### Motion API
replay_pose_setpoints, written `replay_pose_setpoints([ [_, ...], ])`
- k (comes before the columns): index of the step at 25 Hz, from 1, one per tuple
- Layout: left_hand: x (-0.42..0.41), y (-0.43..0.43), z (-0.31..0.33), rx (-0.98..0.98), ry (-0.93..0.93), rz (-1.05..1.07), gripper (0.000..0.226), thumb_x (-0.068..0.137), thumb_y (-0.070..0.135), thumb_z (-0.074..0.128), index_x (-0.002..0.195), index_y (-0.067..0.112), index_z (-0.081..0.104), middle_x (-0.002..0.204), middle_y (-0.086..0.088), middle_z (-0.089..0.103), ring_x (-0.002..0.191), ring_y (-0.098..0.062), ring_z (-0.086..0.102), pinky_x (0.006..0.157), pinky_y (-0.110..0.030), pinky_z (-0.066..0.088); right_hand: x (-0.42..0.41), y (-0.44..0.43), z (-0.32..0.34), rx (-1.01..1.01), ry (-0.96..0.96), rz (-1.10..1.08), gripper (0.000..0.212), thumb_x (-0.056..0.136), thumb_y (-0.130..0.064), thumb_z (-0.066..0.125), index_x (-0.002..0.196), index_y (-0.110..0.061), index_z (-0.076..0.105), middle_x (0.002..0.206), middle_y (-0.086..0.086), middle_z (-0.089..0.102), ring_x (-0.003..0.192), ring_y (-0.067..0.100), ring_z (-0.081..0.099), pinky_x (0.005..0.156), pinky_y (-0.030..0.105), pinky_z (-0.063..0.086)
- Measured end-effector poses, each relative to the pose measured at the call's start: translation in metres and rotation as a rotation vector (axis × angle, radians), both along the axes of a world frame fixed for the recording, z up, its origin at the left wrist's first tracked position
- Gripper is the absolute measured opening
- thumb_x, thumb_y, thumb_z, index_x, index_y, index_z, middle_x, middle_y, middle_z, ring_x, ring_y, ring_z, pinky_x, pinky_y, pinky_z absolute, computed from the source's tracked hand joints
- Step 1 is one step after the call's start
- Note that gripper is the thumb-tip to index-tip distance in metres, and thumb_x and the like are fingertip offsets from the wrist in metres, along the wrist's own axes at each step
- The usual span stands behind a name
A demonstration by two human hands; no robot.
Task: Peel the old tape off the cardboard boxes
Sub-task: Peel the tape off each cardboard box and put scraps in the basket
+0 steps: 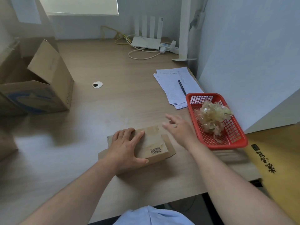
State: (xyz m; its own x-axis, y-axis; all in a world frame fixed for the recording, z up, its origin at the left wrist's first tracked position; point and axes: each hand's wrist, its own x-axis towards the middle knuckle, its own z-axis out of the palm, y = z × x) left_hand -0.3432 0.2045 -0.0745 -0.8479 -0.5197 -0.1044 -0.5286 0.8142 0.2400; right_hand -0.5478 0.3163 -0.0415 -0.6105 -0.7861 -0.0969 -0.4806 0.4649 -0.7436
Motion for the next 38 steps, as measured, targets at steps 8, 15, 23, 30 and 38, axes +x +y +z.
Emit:
replay_pose_setpoints([
  [8,0.043,-0.006,0.000,0.029,0.122,0.169,0.105,0.066,0.093,0.020,0.152,0.034,0.011,0.160,0.001,-0.005,0.145,-0.015,-0.007,0.117,-0.038,-0.009,0.072,-0.016,-0.037,0.027,-0.372,0.077,0.092,0.084,-0.037,0.069,0.152,-0.021,0.008,0.158,0.002,0.015,0.143,0.011,0.016,0.116,0.028,0.016],
  [15,0.088,0.002,-0.018,0.756,0.435,0.604,0.118,0.066,0.059,0.077,0.153,0.028,0.004,0.152,0.003,0.030,0.138,-0.017,0.032,0.115,-0.040,0.028,0.081,-0.002,-0.039,0.031,-0.590,0.075,0.123,0.057,-0.026,0.081,0.152,-0.025,0.003,0.156,-0.004,0.017,0.138,0.003,0.020,0.111,0.022,0.022],
  [23,0.079,-0.007,-0.007,0.948,0.575,0.648,0.092,0.088,0.012,0.065,0.152,0.037,0.005,0.141,0.010,0.040,0.125,-0.012,0.045,0.094,-0.015,0.042,0.069,-0.005,-0.040,-0.037,-0.854,0.057,0.111,0.053,-0.017,0.067,0.151,-0.029,0.016,0.143,-0.001,0.045,0.126,0.019,0.049,0.105,0.038,0.041],
  [30,0.066,-0.014,-0.006,0.836,0.652,0.794,0.050,0.095,0.022,0.056,0.138,0.038,0.037,0.121,0.013,0.050,0.108,-0.009,0.050,0.077,-0.015,0.040,0.064,-0.012,-0.042,-0.010,-0.805,0.087,0.098,0.059,-0.013,0.069,0.146,-0.027,0.026,0.135,0.001,0.051,0.123,0.023,0.051,0.106,0.042,0.040],
  [38,0.057,-0.015,-0.008,0.815,0.686,0.777,0.029,0.090,0.046,0.059,0.115,0.043,0.044,0.112,0.019,0.055,0.104,-0.007,0.057,0.084,-0.025,0.045,0.060,-0.036,-0.037,-0.043,-0.607,-0.207,0.048,0.089,-0.048,0.057,0.084,-0.002,0.050,0.078,0.008,0.047,0.074,0.020,0.043,0.067,0.030,0.034],
])
